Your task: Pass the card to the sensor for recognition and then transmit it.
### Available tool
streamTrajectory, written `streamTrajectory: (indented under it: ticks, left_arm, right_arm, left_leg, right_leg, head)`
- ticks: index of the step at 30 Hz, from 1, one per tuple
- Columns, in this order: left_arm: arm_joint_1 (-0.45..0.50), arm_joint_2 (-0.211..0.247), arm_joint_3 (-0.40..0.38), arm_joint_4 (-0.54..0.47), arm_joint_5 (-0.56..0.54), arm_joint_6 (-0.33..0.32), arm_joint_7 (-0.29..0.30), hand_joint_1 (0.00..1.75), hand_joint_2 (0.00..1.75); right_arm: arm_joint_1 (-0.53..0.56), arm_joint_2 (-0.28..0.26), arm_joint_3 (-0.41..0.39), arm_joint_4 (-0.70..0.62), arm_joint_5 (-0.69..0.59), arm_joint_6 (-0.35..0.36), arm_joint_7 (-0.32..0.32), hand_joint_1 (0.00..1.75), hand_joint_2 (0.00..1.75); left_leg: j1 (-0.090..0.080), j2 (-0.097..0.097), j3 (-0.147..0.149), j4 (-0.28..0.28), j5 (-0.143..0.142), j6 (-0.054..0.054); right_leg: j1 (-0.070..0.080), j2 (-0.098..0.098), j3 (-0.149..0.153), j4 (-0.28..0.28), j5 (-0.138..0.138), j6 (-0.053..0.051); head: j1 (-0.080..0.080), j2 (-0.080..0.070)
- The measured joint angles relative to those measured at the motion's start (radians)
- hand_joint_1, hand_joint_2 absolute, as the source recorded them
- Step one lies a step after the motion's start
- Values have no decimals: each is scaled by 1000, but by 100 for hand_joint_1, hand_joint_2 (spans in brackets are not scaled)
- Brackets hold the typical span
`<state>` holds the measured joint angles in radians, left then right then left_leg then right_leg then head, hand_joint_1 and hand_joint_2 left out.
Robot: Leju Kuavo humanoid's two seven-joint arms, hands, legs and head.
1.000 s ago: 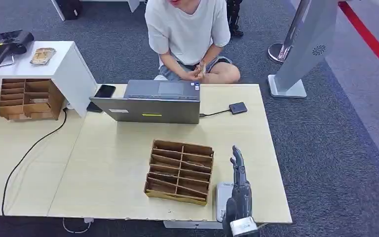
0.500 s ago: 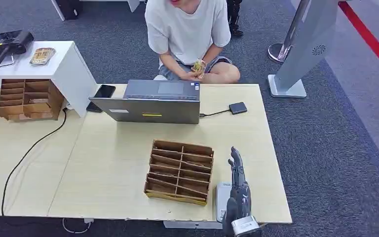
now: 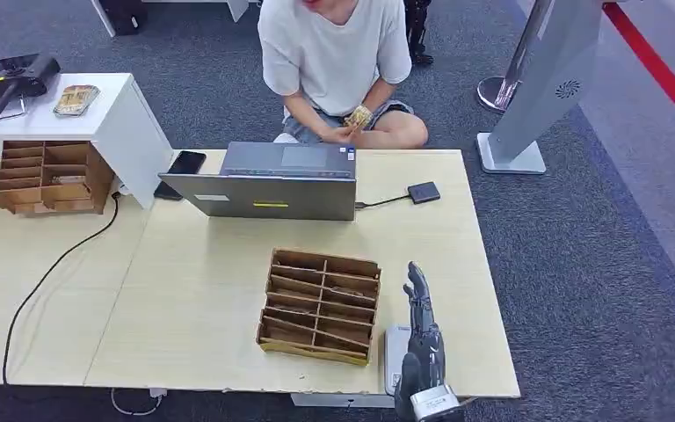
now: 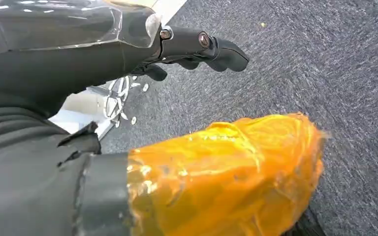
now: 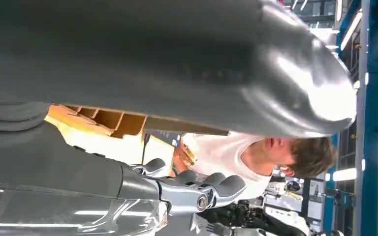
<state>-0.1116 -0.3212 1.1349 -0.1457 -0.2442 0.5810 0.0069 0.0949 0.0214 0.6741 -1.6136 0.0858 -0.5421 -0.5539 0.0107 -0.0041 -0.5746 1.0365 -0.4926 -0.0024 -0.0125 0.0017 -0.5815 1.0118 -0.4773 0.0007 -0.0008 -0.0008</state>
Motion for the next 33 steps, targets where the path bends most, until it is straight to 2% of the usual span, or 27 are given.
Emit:
streamTrajectory:
  ticks: [9, 12, 33]
  left_arm:
    - [0, 0, -2, 1, 14, 3, 0, 0, 0]
    - [-2, 0, -2, 6, 22, 4, 2, 0, 0]
    - [-8, 1, -4, 20, 41, 7, 13, 0, 0]
  right_arm:
    - [-1, -1, 5, 2, -3, 1, 8, 0, 0]
    - [-8, -9, 10, 10, -12, 22, 19, 0, 0]
    - [-12, -22, 22, 61, -38, 59, 7, 0, 0]
  left_leg:
    - [0, 0, 0, 0, 0, 0]
    - [0, 0, 0, 0, 0, 0]
    - [0, 0, 0, 0, 0, 0]
  right_leg:
    - [0, 0, 0, 0, 0, 0]
    - [0, 0, 0, 0, 0, 0]
    - [0, 0, 0, 0, 0, 0]
  head:
    - [0, 0]
    - [0, 0]
    - [0, 0]
